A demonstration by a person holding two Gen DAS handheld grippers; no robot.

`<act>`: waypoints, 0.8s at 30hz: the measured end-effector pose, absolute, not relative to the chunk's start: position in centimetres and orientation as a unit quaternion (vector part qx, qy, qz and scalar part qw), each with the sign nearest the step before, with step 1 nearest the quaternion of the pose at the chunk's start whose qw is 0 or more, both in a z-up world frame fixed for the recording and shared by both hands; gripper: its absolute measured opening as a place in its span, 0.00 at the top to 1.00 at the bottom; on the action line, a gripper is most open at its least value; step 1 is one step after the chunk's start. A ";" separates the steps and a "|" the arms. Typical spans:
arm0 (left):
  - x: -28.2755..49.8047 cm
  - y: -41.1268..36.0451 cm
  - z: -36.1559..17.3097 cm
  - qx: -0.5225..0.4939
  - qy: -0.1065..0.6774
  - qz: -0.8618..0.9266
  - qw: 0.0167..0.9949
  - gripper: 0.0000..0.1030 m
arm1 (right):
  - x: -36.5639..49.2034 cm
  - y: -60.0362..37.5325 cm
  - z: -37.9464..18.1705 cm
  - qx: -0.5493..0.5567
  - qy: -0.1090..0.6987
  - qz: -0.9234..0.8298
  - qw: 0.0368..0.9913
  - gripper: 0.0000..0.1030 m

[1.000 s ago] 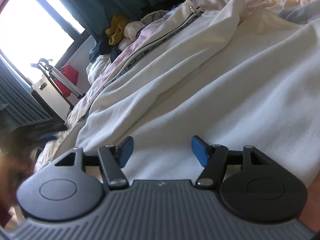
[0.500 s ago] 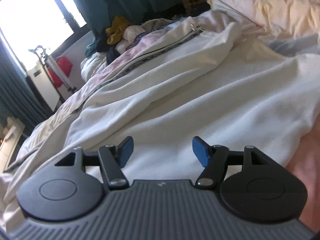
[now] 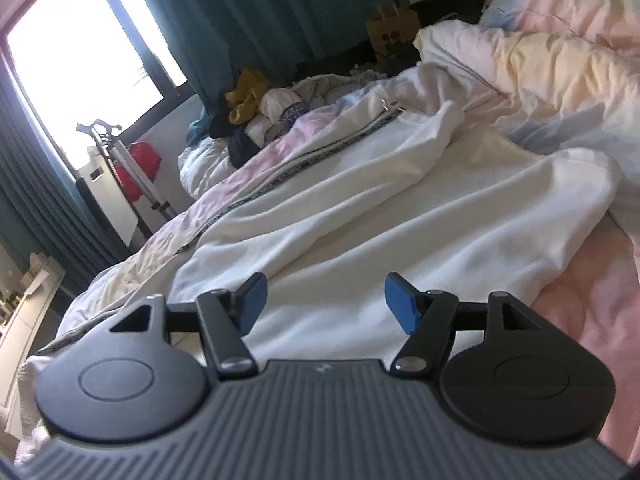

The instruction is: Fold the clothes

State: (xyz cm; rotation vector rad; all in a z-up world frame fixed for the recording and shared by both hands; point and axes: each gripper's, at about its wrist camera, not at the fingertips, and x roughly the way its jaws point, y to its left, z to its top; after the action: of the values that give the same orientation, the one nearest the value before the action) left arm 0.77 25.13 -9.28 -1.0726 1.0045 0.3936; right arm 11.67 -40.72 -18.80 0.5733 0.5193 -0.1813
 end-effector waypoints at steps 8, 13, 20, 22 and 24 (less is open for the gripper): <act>2.7 27.4 -10.1 -0.479 0.437 0.205 0.733 0.26 | 12.7 -41.0 -19.8 0.294 0.256 -0.085 0.917 0.34; 2.9 28.2 -9.9 -0.508 0.404 0.204 0.733 0.27 | 13.2 -41.4 -20.1 0.313 0.253 -0.084 0.912 0.34; 0.2 28.5 -9.6 -0.564 0.347 0.170 0.730 0.43 | 13.2 -42.3 -20.2 0.337 0.242 -0.094 0.905 0.34; -0.5 28.3 -9.0 -0.578 0.328 0.140 0.734 0.43 | 13.1 -42.5 -20.3 0.343 0.242 -0.097 0.903 0.33; -0.9 27.9 -8.3 -0.585 0.310 0.111 0.741 0.43 | 13.1 -42.5 -20.3 0.346 0.242 -0.097 0.901 0.33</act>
State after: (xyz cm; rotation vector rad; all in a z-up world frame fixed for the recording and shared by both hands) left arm -0.90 27.94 -8.31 -1.2832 0.6809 0.2423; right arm 13.07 -42.47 -20.29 0.7150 0.4997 -0.2009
